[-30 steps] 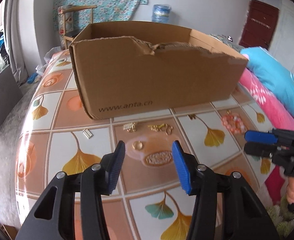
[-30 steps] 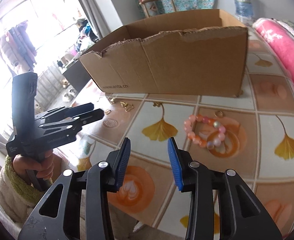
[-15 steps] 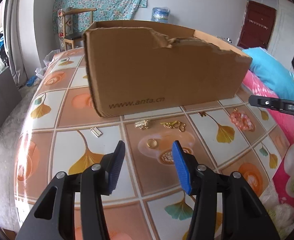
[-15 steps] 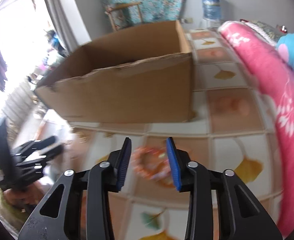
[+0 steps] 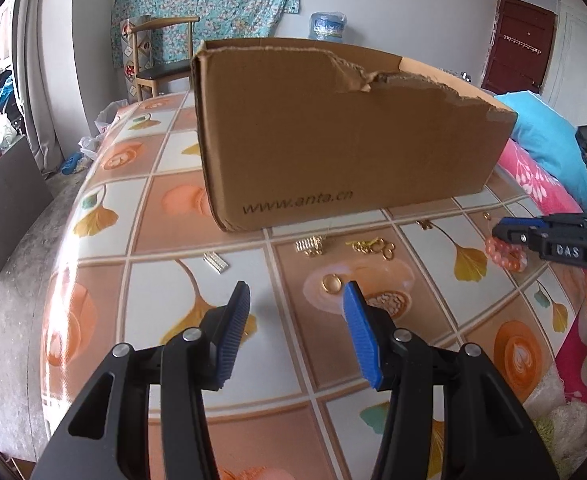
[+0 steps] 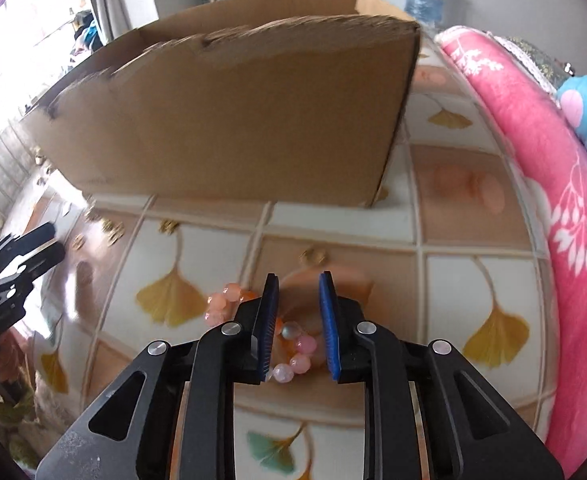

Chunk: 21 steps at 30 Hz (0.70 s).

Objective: Organize jewelry
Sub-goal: 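Close the right gripper on the small gold ring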

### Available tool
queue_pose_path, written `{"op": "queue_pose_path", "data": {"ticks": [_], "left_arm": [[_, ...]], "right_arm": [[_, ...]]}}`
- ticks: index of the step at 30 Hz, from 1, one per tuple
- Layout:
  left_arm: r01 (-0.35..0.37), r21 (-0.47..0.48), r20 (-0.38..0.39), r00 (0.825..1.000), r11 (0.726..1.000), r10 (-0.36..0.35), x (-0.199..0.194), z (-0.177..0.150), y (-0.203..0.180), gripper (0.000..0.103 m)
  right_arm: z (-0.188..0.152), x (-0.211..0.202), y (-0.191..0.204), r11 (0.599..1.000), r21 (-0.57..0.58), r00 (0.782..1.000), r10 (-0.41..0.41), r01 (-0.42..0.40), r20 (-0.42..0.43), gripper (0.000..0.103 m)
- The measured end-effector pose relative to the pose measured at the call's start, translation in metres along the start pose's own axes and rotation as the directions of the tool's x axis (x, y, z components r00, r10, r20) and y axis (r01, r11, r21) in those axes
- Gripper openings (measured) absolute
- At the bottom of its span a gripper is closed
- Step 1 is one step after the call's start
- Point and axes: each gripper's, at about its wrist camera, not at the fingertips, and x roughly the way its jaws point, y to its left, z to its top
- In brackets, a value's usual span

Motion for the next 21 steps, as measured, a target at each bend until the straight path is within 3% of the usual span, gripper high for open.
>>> {"op": "queue_pose_path", "data": {"ticks": [4,14,21], "left_arm": [[0.009,0.02,-0.006,1.0,1.0,-0.009,-0.001,-0.001,-0.005,0.048],[-0.014,0.07,-0.046,0.999,0.997,0.017,0.012,0.008,-0.019,0.047],[-0.038,0.123,-0.054,0.998,0.992,0.045,0.017,0.01,-0.034,0.027]], "right_arm": [[-0.005,-0.005,0.003,1.0,-0.001,1.0,0.02,-0.02,-0.011,0.021],[0.016,-0.009,-0.019,0.999,0.038,0.995,0.014,-0.018,0.098,0.021],[0.015,0.0,-0.024,0.998,0.042,0.995,0.044,-0.048,0.094,0.021]]}}
